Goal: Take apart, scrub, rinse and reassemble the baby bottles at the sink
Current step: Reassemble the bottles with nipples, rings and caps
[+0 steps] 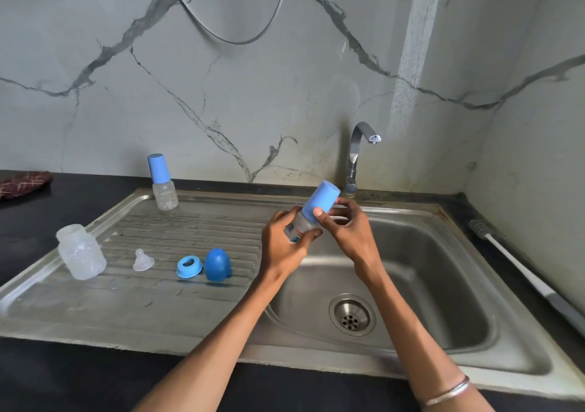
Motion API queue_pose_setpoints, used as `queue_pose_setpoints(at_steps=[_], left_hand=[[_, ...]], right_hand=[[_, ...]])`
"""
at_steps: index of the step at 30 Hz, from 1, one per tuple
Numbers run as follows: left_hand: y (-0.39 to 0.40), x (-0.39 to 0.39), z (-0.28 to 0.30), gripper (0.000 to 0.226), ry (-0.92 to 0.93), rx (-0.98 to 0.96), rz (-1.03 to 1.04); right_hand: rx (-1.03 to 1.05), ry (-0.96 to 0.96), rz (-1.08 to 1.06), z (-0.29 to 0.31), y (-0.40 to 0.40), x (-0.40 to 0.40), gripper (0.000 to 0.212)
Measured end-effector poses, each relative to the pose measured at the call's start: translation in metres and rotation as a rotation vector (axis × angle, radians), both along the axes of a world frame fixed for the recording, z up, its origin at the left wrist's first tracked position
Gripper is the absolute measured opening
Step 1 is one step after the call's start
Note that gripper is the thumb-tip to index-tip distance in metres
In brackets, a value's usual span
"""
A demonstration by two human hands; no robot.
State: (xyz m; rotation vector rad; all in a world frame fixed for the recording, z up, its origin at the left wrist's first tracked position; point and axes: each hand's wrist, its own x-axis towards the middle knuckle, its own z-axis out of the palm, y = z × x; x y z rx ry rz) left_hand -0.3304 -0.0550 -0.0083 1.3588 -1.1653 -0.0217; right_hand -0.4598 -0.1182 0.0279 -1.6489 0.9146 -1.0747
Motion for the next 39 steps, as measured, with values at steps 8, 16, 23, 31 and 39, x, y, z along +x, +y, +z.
queue_pose_setpoints(at_steps=[8, 16, 23, 31, 39], left_hand=[[0.01, 0.001, 0.002, 0.04, -0.104, 0.03, -0.06], [0.02, 0.022, 0.021, 0.046, 0.029, 0.104, -0.09], [0.026, 0.102, 0.035, 0.04, 0.096, 0.188, 0.044], [0.012, 0.239, 0.024, 0.038, 0.105, 0.304, 0.332], [-0.02, 0.3, 0.002, 0.04, 0.12, 0.363, 0.408]], right_hand=[[-0.079, 0.153, -0.239, 0.002, 0.012, 0.007, 0.055], [-0.105, 0.086, 0.117, 0.011, 0.013, 0.016, 0.053], [-0.101, 0.109, 0.228, 0.002, 0.001, 0.047, 0.035], [-0.145, 0.305, 0.288, -0.011, -0.027, 0.099, 0.026], [-0.154, 0.401, 0.318, -0.026, -0.048, 0.143, 0.027]])
